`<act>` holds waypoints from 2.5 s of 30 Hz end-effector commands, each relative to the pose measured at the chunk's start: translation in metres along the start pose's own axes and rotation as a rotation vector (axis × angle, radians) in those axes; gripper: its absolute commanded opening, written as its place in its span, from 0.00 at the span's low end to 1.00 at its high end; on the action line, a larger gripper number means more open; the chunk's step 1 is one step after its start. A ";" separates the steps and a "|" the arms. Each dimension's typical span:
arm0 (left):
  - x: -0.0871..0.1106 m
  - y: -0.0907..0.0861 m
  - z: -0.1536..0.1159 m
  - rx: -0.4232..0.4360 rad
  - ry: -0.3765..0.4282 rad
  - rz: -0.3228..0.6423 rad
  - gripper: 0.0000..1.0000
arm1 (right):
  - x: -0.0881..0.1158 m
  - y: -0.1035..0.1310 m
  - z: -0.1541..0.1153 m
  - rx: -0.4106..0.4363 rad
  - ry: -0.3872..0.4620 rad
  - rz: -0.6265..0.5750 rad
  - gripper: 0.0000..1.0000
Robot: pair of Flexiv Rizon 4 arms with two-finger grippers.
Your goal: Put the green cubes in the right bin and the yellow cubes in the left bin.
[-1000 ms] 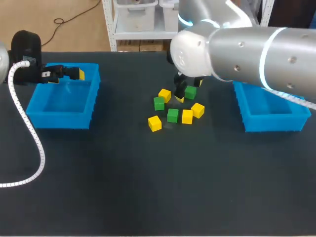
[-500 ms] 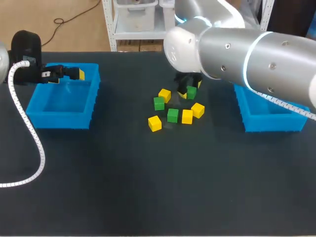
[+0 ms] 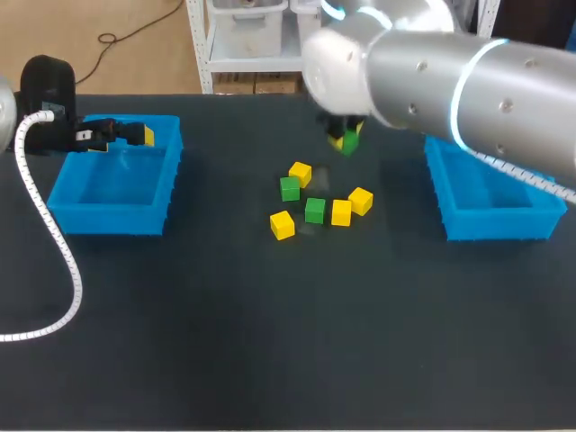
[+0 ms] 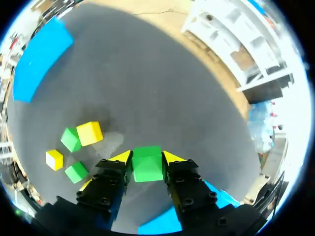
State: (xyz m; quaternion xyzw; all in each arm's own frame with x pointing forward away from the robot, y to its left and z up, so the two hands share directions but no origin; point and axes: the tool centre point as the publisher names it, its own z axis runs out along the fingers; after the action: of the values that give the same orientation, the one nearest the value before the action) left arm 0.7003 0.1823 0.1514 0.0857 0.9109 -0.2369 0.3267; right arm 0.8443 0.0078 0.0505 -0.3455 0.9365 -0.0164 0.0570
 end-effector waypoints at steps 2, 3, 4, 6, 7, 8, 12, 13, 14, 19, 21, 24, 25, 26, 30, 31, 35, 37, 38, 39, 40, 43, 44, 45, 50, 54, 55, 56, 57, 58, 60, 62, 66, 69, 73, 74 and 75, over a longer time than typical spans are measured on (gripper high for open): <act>0.001 0.002 0.000 0.012 -0.007 0.002 1.00 | 0.043 -0.029 -0.062 0.067 -0.201 0.143 0.00; 0.001 0.002 0.000 0.012 -0.007 0.002 1.00 | 0.048 -0.037 -0.070 0.088 -0.215 0.174 0.00; 0.001 0.002 0.000 0.012 -0.007 0.002 1.00 | 0.054 -0.045 -0.077 0.104 -0.228 0.204 0.00; 0.001 0.002 0.000 0.012 -0.007 0.002 1.00 | 0.067 -0.060 -0.088 0.134 -0.244 0.254 0.00; 0.001 0.002 0.000 0.012 -0.007 0.002 1.00 | 0.075 -0.068 -0.092 0.148 -0.247 0.277 0.00; 0.001 0.002 0.000 0.012 -0.007 0.002 1.00 | 0.083 -0.073 -0.095 0.159 -0.244 0.298 0.00; 0.001 0.002 0.000 0.012 -0.007 0.002 1.00 | 0.117 -0.093 -0.098 0.184 -0.214 0.373 0.00; 0.001 0.002 0.000 0.012 -0.007 0.002 1.00 | 0.126 -0.096 -0.095 0.187 -0.197 0.391 0.00; 0.001 0.002 0.000 0.012 -0.007 0.002 1.00 | 0.134 -0.098 -0.091 0.184 -0.180 0.408 0.00; 0.001 0.002 0.000 0.012 -0.007 0.002 1.00 | 0.162 -0.096 -0.060 0.148 -0.096 0.461 0.00; 0.001 0.002 0.000 0.012 -0.007 0.002 1.00 | 0.169 -0.096 -0.047 0.134 -0.068 0.487 0.00; 0.001 0.002 0.000 0.012 -0.007 0.002 1.00 | 0.175 -0.096 -0.036 0.128 -0.042 0.504 0.00; 0.001 0.002 0.000 0.012 -0.007 0.002 1.00 | 0.176 -0.096 -0.033 0.138 -0.028 0.507 0.00; 0.001 0.002 0.000 0.012 -0.007 0.002 1.00 | 0.176 -0.096 -0.033 0.134 -0.028 0.510 0.00; 0.001 0.002 0.000 0.012 -0.007 0.002 1.00 | 0.172 -0.096 -0.039 0.144 -0.036 0.510 1.00; 0.001 0.002 0.000 0.012 -0.007 0.002 1.00 | 0.170 -0.094 -0.042 0.150 -0.046 0.504 1.00; 0.001 0.002 0.000 0.012 -0.007 0.002 1.00 | 0.150 -0.080 -0.058 0.147 -0.107 0.439 1.00; 0.001 0.002 0.000 0.012 -0.007 0.002 1.00 | 0.135 -0.067 -0.067 0.135 -0.147 0.378 1.00; 0.001 0.002 0.000 0.012 -0.007 0.002 1.00 | 0.126 -0.060 -0.070 0.127 -0.164 0.350 1.00; 0.001 0.002 0.000 0.012 -0.007 0.002 1.00 | 0.117 -0.051 -0.074 0.114 -0.182 0.310 1.00; 0.001 0.002 0.000 0.012 -0.007 0.002 1.00 | 0.108 -0.042 -0.078 0.106 -0.197 0.277 1.00; 0.001 0.002 0.000 0.012 -0.007 0.002 1.00 | 0.084 -0.006 -0.083 0.059 -0.219 0.145 1.00; 0.001 0.002 0.000 0.012 -0.007 0.002 1.00 | 0.078 0.007 -0.083 0.041 -0.223 0.111 1.00; 0.001 0.002 0.000 0.012 -0.007 0.002 1.00 | 0.073 0.019 -0.083 0.023 -0.223 0.071 1.00; 0.001 0.002 0.000 0.012 -0.007 0.002 1.00 | 0.062 0.080 -0.074 -0.056 -0.194 -0.138 1.00; 0.001 0.002 0.000 0.012 -0.007 0.002 1.00 | 0.065 0.108 -0.065 -0.077 -0.159 -0.233 1.00; 0.001 0.002 0.000 0.012 -0.007 0.002 1.00 | 0.067 0.112 -0.064 -0.088 -0.151 -0.235 1.00; 0.001 0.002 0.000 0.012 -0.007 0.002 1.00 | 0.069 0.116 -0.063 -0.096 -0.143 -0.242 1.00; 0.001 0.002 0.000 0.012 -0.007 0.002 1.00 | 0.072 0.120 -0.062 -0.097 -0.134 -0.254 1.00; 0.001 0.002 0.000 0.012 -0.007 0.002 1.00 | 0.075 0.125 -0.061 -0.104 -0.130 -0.255 1.00; 0.001 0.002 0.000 0.012 -0.007 0.002 1.00 | 0.081 0.135 -0.059 -0.120 -0.115 -0.277 1.00; 0.001 0.002 0.000 0.012 -0.007 0.002 1.00 | 0.089 0.145 -0.057 -0.134 -0.102 -0.294 1.00; 0.001 0.002 0.000 0.012 -0.007 0.002 1.00 | 0.101 0.156 -0.050 -0.147 -0.074 -0.316 1.00; 0.001 0.002 0.000 0.012 -0.007 0.002 1.00 | 0.106 0.160 -0.041 -0.138 -0.058 -0.326 1.00; 0.001 0.002 0.000 0.012 -0.007 0.002 1.00 | 0.102 0.161 -0.022 -0.140 -0.047 -0.339 1.00; 0.001 0.002 0.000 0.012 -0.007 0.002 1.00 | 0.100 0.161 -0.017 -0.141 -0.041 -0.341 1.00; 0.001 0.002 0.000 0.012 -0.007 0.002 1.00 | 0.099 0.160 -0.014 -0.142 -0.037 -0.347 1.00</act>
State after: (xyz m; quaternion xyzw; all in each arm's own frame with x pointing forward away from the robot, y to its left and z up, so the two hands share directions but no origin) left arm 0.7003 0.1823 0.1514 0.0856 0.9109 -0.2369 0.3267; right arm 0.6647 0.0685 0.0554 -0.5063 0.8615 -0.0003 -0.0387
